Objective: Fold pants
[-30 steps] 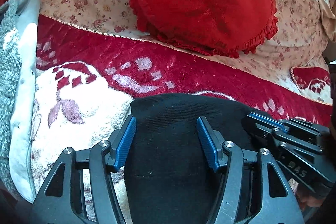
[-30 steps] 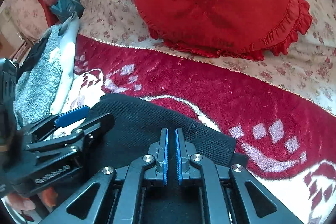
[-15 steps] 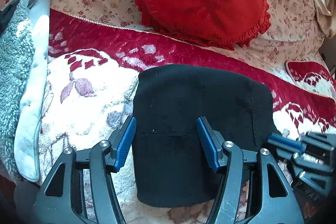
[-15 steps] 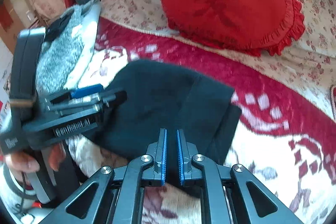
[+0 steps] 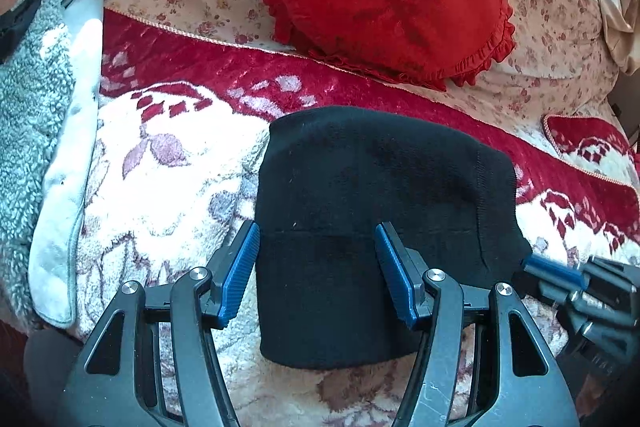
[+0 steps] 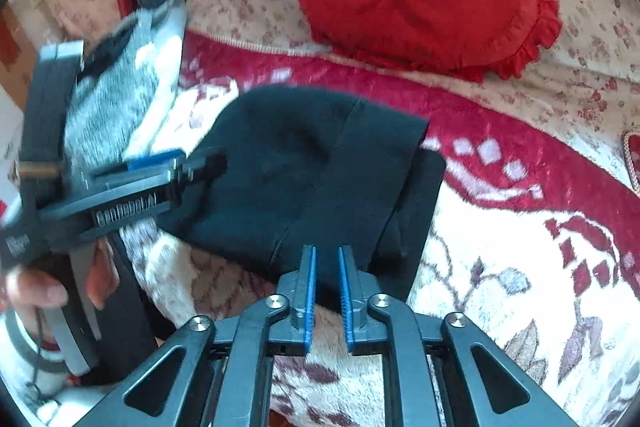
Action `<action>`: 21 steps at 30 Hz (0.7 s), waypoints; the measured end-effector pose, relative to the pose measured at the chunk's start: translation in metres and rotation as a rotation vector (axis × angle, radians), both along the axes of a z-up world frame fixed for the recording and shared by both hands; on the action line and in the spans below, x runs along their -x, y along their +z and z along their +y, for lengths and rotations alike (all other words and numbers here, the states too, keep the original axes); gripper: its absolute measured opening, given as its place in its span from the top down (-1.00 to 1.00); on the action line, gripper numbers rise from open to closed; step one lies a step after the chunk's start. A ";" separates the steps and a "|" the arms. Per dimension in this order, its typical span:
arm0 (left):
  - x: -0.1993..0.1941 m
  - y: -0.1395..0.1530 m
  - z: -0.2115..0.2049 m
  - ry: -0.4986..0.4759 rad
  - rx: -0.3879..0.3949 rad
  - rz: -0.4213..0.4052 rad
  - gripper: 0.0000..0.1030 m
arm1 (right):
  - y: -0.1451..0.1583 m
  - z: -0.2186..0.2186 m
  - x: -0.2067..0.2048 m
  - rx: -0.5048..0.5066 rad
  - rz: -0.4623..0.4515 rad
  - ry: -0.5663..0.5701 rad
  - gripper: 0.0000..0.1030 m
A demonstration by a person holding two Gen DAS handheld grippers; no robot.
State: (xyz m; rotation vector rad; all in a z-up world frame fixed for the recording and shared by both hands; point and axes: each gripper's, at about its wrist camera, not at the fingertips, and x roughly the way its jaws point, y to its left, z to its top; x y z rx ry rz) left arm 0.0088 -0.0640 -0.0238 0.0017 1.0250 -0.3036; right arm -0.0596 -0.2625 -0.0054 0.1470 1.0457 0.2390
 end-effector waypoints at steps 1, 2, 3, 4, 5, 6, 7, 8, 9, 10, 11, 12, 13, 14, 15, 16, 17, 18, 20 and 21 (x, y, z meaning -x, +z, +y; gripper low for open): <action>0.000 0.000 0.001 0.004 0.004 0.003 -0.15 | 0.002 -0.004 -0.001 -0.018 -0.009 -0.023 0.63; 0.001 0.001 0.002 0.007 0.008 0.006 -0.15 | 0.003 -0.007 -0.003 -0.038 -0.016 -0.047 0.62; 0.001 0.001 0.003 0.010 0.010 0.008 -0.15 | 0.004 -0.009 -0.005 -0.053 -0.020 -0.062 0.62; 0.001 0.001 0.003 0.011 0.010 0.010 -0.15 | 0.005 -0.009 -0.007 -0.056 -0.025 -0.065 0.62; 0.001 0.001 0.003 0.011 0.009 0.011 -0.15 | 0.007 -0.006 -0.008 -0.048 -0.034 -0.054 0.62; 0.002 0.002 0.004 0.011 0.009 0.011 -0.15 | 0.008 -0.003 -0.009 -0.039 -0.039 -0.044 0.62; 0.002 0.002 0.004 0.012 0.010 0.012 -0.15 | 0.009 0.000 -0.011 -0.031 -0.042 -0.034 0.62; 0.002 0.002 0.004 0.014 0.013 0.013 -0.15 | 0.008 0.002 -0.012 -0.024 -0.038 -0.026 0.62; 0.001 0.002 0.006 0.015 0.021 0.018 -0.15 | 0.004 0.004 -0.014 -0.017 -0.020 -0.021 0.61; 0.001 0.003 0.009 0.016 0.035 0.024 -0.15 | -0.001 0.005 -0.015 -0.009 0.002 -0.018 0.61; 0.001 0.003 0.012 0.018 0.049 0.027 -0.15 | -0.008 0.006 -0.016 0.001 0.025 -0.016 0.61; 0.001 0.004 0.016 0.020 0.060 0.030 -0.15 | -0.013 0.005 -0.015 0.003 0.031 -0.014 0.61; 0.000 0.004 0.020 0.024 0.072 0.032 -0.17 | -0.013 0.002 -0.012 -0.011 0.019 -0.017 0.61; -0.001 0.003 0.026 0.030 0.090 0.038 -0.20 | -0.012 -0.002 -0.010 -0.036 0.010 -0.024 0.61; -0.004 0.002 0.033 0.038 0.116 0.051 -0.30 | -0.010 -0.010 -0.008 -0.072 0.006 -0.040 0.59; -0.006 0.001 0.037 0.044 0.138 0.064 -0.35 | -0.010 -0.015 -0.007 -0.090 0.002 -0.052 0.50; -0.009 -0.001 0.044 0.054 0.169 0.079 -0.42 | -0.009 -0.022 -0.006 -0.102 -0.005 -0.074 0.42; -0.011 -0.002 0.047 0.063 0.183 0.086 -0.49 | -0.008 -0.029 -0.007 -0.101 -0.014 -0.101 0.29; -0.015 -0.006 0.052 0.082 0.207 0.099 -0.51 | -0.011 -0.037 -0.010 -0.093 -0.011 -0.139 0.21; -0.017 -0.009 0.053 0.083 0.226 0.116 -0.51 | -0.014 -0.041 -0.014 -0.100 0.004 -0.155 0.18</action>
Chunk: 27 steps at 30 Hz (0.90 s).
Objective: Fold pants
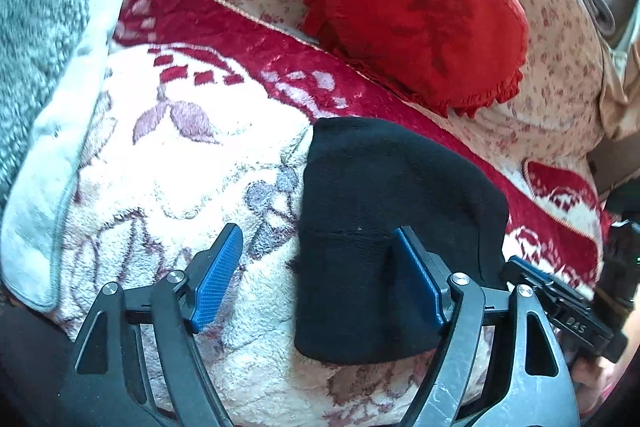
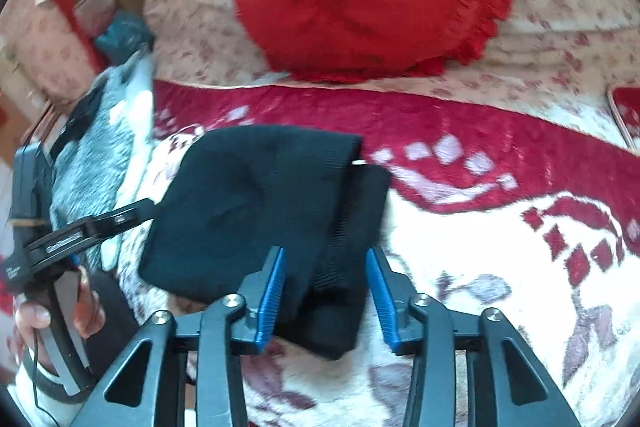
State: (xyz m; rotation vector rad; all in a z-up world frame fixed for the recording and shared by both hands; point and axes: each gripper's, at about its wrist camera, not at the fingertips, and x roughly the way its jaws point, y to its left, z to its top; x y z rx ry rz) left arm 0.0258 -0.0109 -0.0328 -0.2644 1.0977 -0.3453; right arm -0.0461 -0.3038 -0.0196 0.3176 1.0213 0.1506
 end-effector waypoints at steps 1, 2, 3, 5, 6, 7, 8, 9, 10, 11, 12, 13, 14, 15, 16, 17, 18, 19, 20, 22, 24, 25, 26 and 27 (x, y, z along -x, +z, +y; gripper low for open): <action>-0.002 -0.003 0.000 -0.006 0.027 0.016 -0.51 | -0.003 -0.003 -0.003 -0.017 0.012 -0.008 0.17; -0.002 -0.004 0.000 -0.012 0.044 0.025 -0.53 | -0.008 -0.006 -0.005 -0.045 0.023 -0.015 0.16; -0.003 -0.007 -0.002 -0.022 0.061 0.038 -0.53 | -0.013 -0.009 -0.008 -0.087 0.027 -0.025 0.13; -0.004 -0.011 -0.007 -0.039 0.065 0.050 -0.53 | -0.019 -0.014 -0.012 -0.153 0.029 -0.060 0.04; -0.005 -0.012 -0.011 -0.049 0.060 0.050 -0.55 | -0.023 -0.016 -0.015 -0.184 0.032 -0.078 0.00; -0.006 -0.014 -0.014 -0.056 0.055 0.051 -0.57 | -0.026 -0.017 -0.017 -0.198 0.035 -0.082 -0.04; -0.006 -0.017 -0.017 -0.061 0.052 0.055 -0.58 | -0.029 -0.017 -0.020 -0.215 0.040 -0.083 -0.07; -0.008 -0.020 -0.019 -0.062 0.056 0.062 -0.59 | -0.033 -0.017 -0.022 -0.231 0.046 -0.079 -0.12; -0.008 -0.021 -0.020 -0.060 0.061 0.066 -0.59 | -0.035 -0.017 -0.023 -0.239 0.048 -0.074 -0.13; -0.009 -0.023 -0.021 -0.057 0.066 0.066 -0.61 | -0.036 -0.016 -0.024 -0.246 0.044 -0.071 -0.14; -0.010 -0.024 -0.021 -0.054 0.070 0.066 -0.63 | -0.036 -0.015 -0.026 -0.252 0.041 -0.070 -0.16; -0.011 -0.025 -0.022 -0.052 0.071 0.067 -0.66 | -0.037 -0.014 -0.028 -0.257 0.042 -0.069 -0.17; -0.011 -0.026 -0.024 -0.050 0.070 0.067 -0.72 | -0.039 -0.014 -0.030 -0.267 0.043 -0.073 -0.18; -0.011 -0.027 -0.026 -0.050 0.067 0.065 -0.75 | -0.040 -0.013 -0.031 -0.274 0.044 -0.079 -0.19; -0.011 -0.028 -0.029 -0.050 0.060 0.059 -0.76 | -0.041 -0.013 -0.032 -0.278 0.043 -0.084 -0.23; -0.009 -0.027 -0.032 -0.052 0.047 0.048 -0.76 | -0.041 -0.011 -0.031 -0.276 0.038 -0.089 -0.23; -0.008 -0.027 -0.034 -0.055 0.041 0.041 -0.76 | -0.040 -0.010 -0.031 -0.265 0.028 -0.093 -0.21; -0.007 -0.027 -0.035 -0.061 0.037 0.036 -0.76 | -0.040 -0.009 -0.030 -0.258 0.021 -0.094 -0.16; -0.005 -0.026 -0.038 -0.071 0.032 0.031 -0.72 | -0.040 -0.008 -0.029 -0.251 0.010 -0.093 -0.12; -0.002 -0.023 -0.042 -0.094 0.022 0.007 -0.54 | -0.035 -0.006 -0.026 -0.234 -0.014 -0.080 0.13; 0.001 -0.016 -0.046 -0.105 0.005 -0.014 -0.28 | -0.028 -0.006 -0.025 -0.212 -0.028 -0.067 0.25; 0.001 -0.013 -0.046 -0.106 0.004 -0.020 -0.22 | -0.024 -0.006 -0.024 -0.201 -0.035 -0.059 0.28; 0.001 -0.009 -0.046 -0.108 0.006 -0.025 -0.10 | -0.017 -0.004 -0.024 -0.184 -0.048 -0.050 0.30; -0.002 -0.003 -0.046 -0.113 0.012 -0.029 -0.01 | -0.012 -0.003 -0.024 -0.175 -0.057 -0.043 0.31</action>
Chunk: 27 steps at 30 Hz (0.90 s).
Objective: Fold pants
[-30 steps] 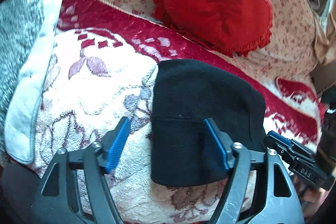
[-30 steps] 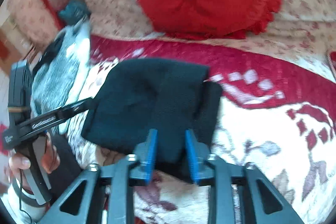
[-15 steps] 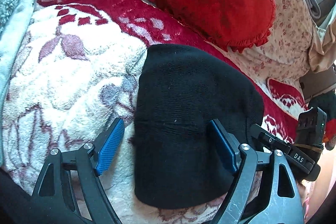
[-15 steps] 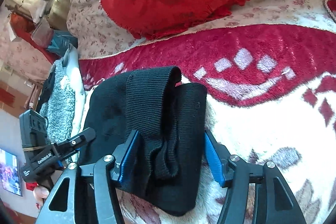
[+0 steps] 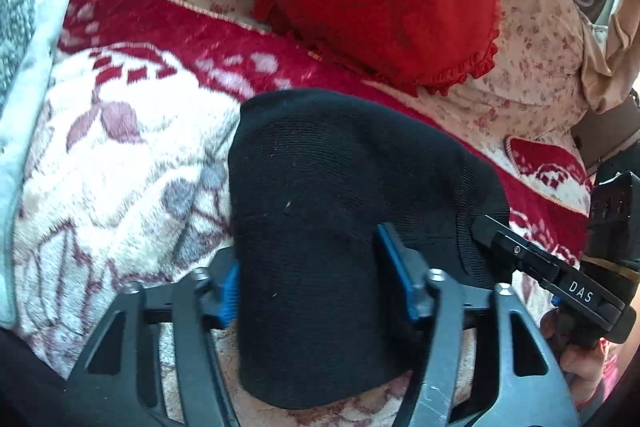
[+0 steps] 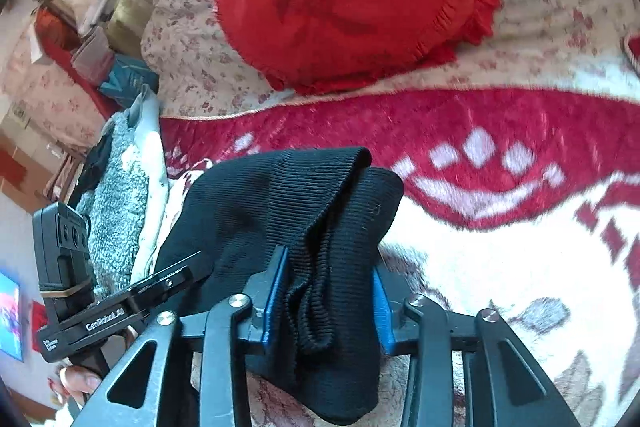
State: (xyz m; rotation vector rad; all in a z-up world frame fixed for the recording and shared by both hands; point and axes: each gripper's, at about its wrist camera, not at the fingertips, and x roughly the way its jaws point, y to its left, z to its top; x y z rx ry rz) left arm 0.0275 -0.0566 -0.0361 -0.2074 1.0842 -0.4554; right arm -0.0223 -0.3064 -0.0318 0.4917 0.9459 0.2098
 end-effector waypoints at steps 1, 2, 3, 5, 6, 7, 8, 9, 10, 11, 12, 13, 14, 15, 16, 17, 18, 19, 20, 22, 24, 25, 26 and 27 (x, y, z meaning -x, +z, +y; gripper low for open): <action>-0.002 0.005 0.000 -0.004 0.004 -0.006 0.01 | 0.005 0.001 -0.001 0.006 -0.012 0.006 0.33; -0.006 0.011 0.000 -0.005 0.005 -0.021 0.01 | 0.014 0.002 -0.002 0.009 -0.033 0.011 0.33; -0.010 0.018 0.000 -0.004 -0.002 -0.045 0.01 | 0.020 0.003 -0.004 0.010 -0.048 0.014 0.34; -0.018 0.027 0.000 0.001 -0.006 -0.074 0.01 | 0.032 0.004 -0.014 0.015 -0.081 0.019 0.34; -0.025 0.032 -0.001 0.006 -0.008 -0.085 0.01 | 0.036 0.005 -0.018 0.017 -0.090 0.018 0.34; -0.032 0.035 -0.002 0.010 -0.010 -0.095 0.01 | 0.041 0.005 -0.024 0.022 -0.102 0.015 0.34; -0.039 0.037 -0.002 0.014 -0.014 -0.108 0.01 | 0.044 0.005 -0.030 0.028 -0.113 0.013 0.34; -0.047 0.037 -0.003 0.018 -0.024 -0.114 0.01 | 0.047 0.005 -0.039 0.030 -0.124 0.009 0.34; -0.055 0.035 -0.004 0.020 -0.032 -0.111 0.01 | 0.048 0.004 -0.045 0.028 -0.126 0.006 0.34; -0.062 0.031 -0.005 0.023 -0.037 -0.102 0.01 | 0.047 0.003 -0.053 0.024 -0.124 0.005 0.34; -0.071 0.026 -0.007 0.023 -0.042 -0.086 0.01 | 0.043 0.002 -0.062 0.023 -0.115 0.003 0.34; -0.078 0.019 -0.011 0.021 -0.054 -0.071 0.01 | 0.037 0.001 -0.071 0.032 -0.103 0.002 0.32; -0.086 0.006 -0.016 0.015 -0.080 -0.044 0.01 | 0.032 0.000 -0.077 0.042 -0.091 0.002 0.31; -0.090 -0.004 -0.018 0.014 -0.105 -0.021 -0.08 | 0.021 -0.002 -0.085 0.057 -0.060 -0.001 0.29; -0.091 -0.010 -0.019 0.021 -0.119 -0.019 -0.17 | 0.010 -0.004 -0.091 0.073 -0.020 -0.001 0.27; -0.089 -0.012 -0.019 0.025 -0.106 -0.035 -0.20 | -0.003 -0.006 -0.095 0.094 0.029 -0.001 0.24; -0.087 -0.011 -0.019 0.021 -0.112 -0.050 -0.21 | -0.012 -0.010 -0.095 0.083 0.042 -0.010 0.22; -0.087 -0.009 -0.019 0.015 -0.119 -0.054 -0.21 | -0.012 -0.015 -0.092 0.061 0.029 -0.017 0.22; -0.087 -0.007 -0.018 0.011 -0.120 -0.052 -0.21 | -0.011 -0.019 -0.088 0.049 0.026 -0.023 0.22; -0.089 -0.003 -0.015 0.015 -0.120 -0.034 -0.21 | -0.001 -0.024 -0.080 0.076 0.014 -0.038 0.22; -0.086 0.004 -0.014 0.021 -0.135 -0.047 -0.20 | 0.012 -0.024 -0.073 0.103 -0.013 -0.040 0.22; -0.083 0.007 -0.014 0.027 -0.152 -0.065 -0.20 | 0.020 -0.023 -0.069 0.107 -0.038 -0.031 0.23; -0.079 0.011 -0.014 0.034 -0.172 -0.089 -0.20 | 0.027 -0.020 -0.067 0.109 -0.062 -0.017 0.26; -0.075 0.016 -0.013 0.040 -0.193 -0.118 -0.20 | 0.037 -0.013 -0.063 0.121 -0.093 0.017 0.30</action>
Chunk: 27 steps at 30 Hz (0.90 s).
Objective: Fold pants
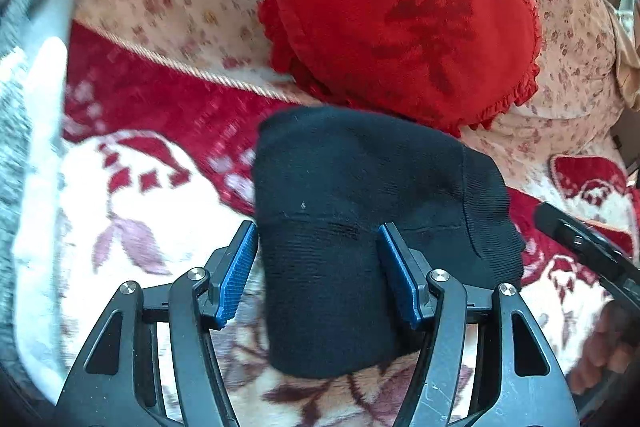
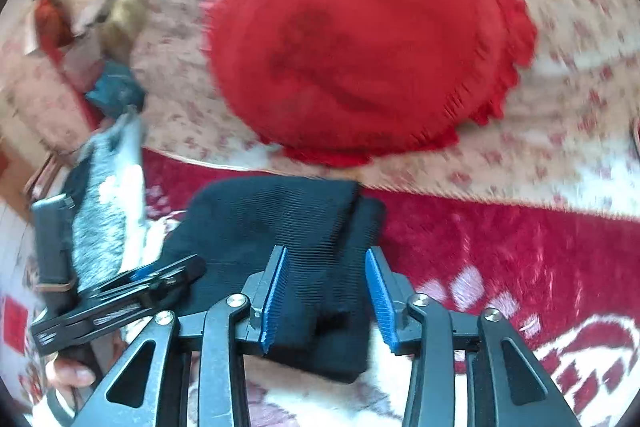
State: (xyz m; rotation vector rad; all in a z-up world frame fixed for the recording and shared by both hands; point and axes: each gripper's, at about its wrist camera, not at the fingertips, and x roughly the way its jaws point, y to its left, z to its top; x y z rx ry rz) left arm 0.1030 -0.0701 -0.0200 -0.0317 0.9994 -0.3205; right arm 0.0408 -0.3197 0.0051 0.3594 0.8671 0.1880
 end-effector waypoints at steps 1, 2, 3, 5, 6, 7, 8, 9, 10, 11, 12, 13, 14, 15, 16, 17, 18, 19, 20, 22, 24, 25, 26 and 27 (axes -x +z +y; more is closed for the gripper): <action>0.004 0.003 0.000 0.001 -0.014 -0.019 -0.20 | 0.005 0.006 0.001 0.013 -0.010 0.022 0.35; 0.006 0.004 -0.001 0.000 -0.024 -0.029 -0.20 | 0.010 0.015 0.001 0.035 -0.018 0.049 0.37; 0.007 0.004 -0.002 -0.004 -0.036 -0.029 -0.20 | 0.014 0.024 0.001 0.056 -0.026 0.076 0.39; 0.008 0.001 -0.005 -0.011 -0.050 -0.024 -0.20 | 0.016 0.038 0.001 0.068 -0.031 0.105 0.39; 0.009 -0.002 -0.007 -0.011 -0.057 -0.022 -0.20 | 0.014 0.044 0.002 0.082 -0.031 0.111 0.40; 0.009 -0.005 -0.007 -0.009 -0.059 -0.021 -0.20 | 0.012 0.047 0.002 0.095 -0.029 0.112 0.40; 0.009 -0.006 -0.007 -0.007 -0.058 -0.020 -0.20 | 0.008 0.050 0.002 0.115 -0.022 0.110 0.40; 0.009 -0.008 -0.009 -0.002 -0.057 -0.020 -0.20 | 0.001 0.053 0.002 0.140 -0.003 0.108 0.40; 0.008 -0.009 -0.009 0.002 -0.055 -0.021 -0.21 | -0.003 0.055 0.001 0.161 0.011 0.105 0.40; 0.008 -0.010 -0.010 0.001 -0.051 -0.022 -0.22 | -0.012 0.055 0.002 0.203 0.031 0.097 0.40; 0.008 -0.011 -0.011 0.001 -0.053 -0.020 -0.22 | -0.023 0.056 0.001 0.246 0.058 0.089 0.40; 0.008 -0.012 -0.013 0.004 -0.060 -0.023 -0.23 | -0.032 0.055 0.001 0.242 0.070 0.093 0.40; 0.009 -0.012 -0.015 0.006 -0.069 -0.032 -0.25 | -0.035 0.054 0.003 0.236 0.059 0.088 0.40; 0.010 -0.012 -0.017 0.005 -0.075 -0.036 -0.25 | -0.036 0.053 0.004 0.232 0.042 0.083 0.40; 0.011 -0.011 -0.017 0.006 -0.081 -0.039 -0.25 | -0.036 0.052 0.004 0.231 0.044 0.083 0.40; 0.011 -0.011 -0.017 0.009 -0.082 -0.040 -0.25 | -0.034 0.051 0.003 0.226 0.049 0.082 0.40; 0.012 -0.010 -0.017 0.012 -0.080 -0.038 -0.25 | -0.032 0.049 0.003 0.218 0.051 0.080 0.40; 0.013 -0.008 -0.015 0.015 -0.079 -0.039 -0.25 | -0.030 0.048 0.004 0.210 0.052 0.077 0.40; 0.015 -0.006 -0.014 0.018 -0.081 -0.044 -0.25 | -0.027 0.048 0.004 0.201 0.050 0.074 0.40; 0.021 -0.001 -0.013 0.021 -0.099 -0.069 -0.25 | -0.020 0.048 0.008 0.183 0.032 0.061 0.40; 0.028 0.004 -0.013 0.017 -0.129 -0.095 -0.25 | -0.012 0.047 0.014 0.172 0.016 0.050 0.40; 0.031 0.006 -0.013 0.017 -0.140 -0.101 -0.25 | -0.009 0.049 0.018 0.168 0.008 0.048 0.40; 0.034 0.007 -0.012 0.017 -0.146 -0.104 -0.25 | -0.006 0.050 0.021 0.169 0.000 0.044 0.40; 0.038 0.009 -0.011 0.018 -0.144 -0.105 -0.25 | -0.004 0.052 0.025 0.179 -0.006 0.034 0.40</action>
